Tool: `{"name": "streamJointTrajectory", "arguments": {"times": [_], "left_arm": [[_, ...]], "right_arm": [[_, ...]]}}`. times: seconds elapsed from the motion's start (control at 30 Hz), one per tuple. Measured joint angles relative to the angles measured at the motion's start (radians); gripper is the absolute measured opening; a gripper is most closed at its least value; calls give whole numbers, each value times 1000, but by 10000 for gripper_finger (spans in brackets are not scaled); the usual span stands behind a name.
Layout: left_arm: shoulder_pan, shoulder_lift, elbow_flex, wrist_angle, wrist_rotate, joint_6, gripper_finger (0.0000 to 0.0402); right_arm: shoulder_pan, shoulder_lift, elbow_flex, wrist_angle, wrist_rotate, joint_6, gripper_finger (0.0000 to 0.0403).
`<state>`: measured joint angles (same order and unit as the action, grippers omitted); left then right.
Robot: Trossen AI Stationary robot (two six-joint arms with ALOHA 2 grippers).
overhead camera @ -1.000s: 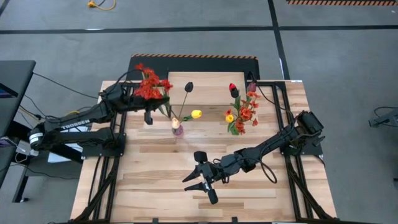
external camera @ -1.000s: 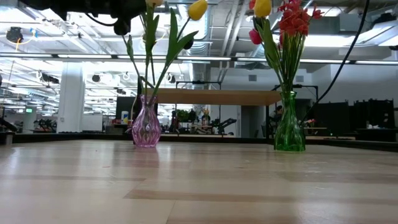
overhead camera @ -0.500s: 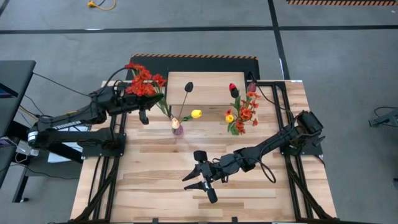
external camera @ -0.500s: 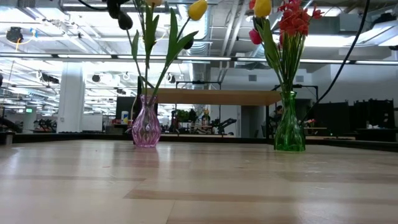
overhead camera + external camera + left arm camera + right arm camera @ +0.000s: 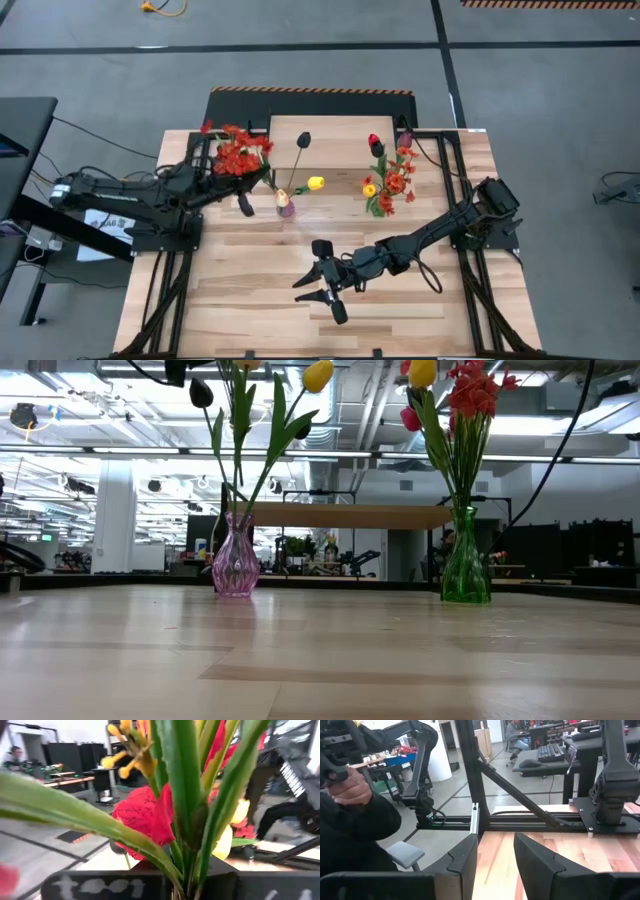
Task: Pick and place flowers into a vace then onto a shelf
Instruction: Put the orange flowers into the purple vase
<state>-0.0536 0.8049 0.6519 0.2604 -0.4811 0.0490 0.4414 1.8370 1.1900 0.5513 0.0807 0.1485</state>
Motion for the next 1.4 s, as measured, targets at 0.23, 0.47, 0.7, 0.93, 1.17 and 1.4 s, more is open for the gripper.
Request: {"name": "streamJointTrajectory", "arguments": {"times": [0.23,0.47,0.7,0.93,1.17,1.4], "left_arm": [[-127,53,-39,142,-233,82,0],[-176,107,-69,203,-347,110,0],[-177,183,-69,251,-356,106,0],[-174,212,-69,270,-357,92,0],[-174,211,-69,246,-368,70,0],[-174,211,-69,183,-380,37,0]], "right_arm": [[1,0,0,-4,0,0,121],[2,0,0,-3,0,0,121],[1,0,0,-3,0,0,121],[1,0,0,-5,0,0,121],[1,0,0,-5,-1,0,121],[1,0,0,-5,-1,0,121]]}}
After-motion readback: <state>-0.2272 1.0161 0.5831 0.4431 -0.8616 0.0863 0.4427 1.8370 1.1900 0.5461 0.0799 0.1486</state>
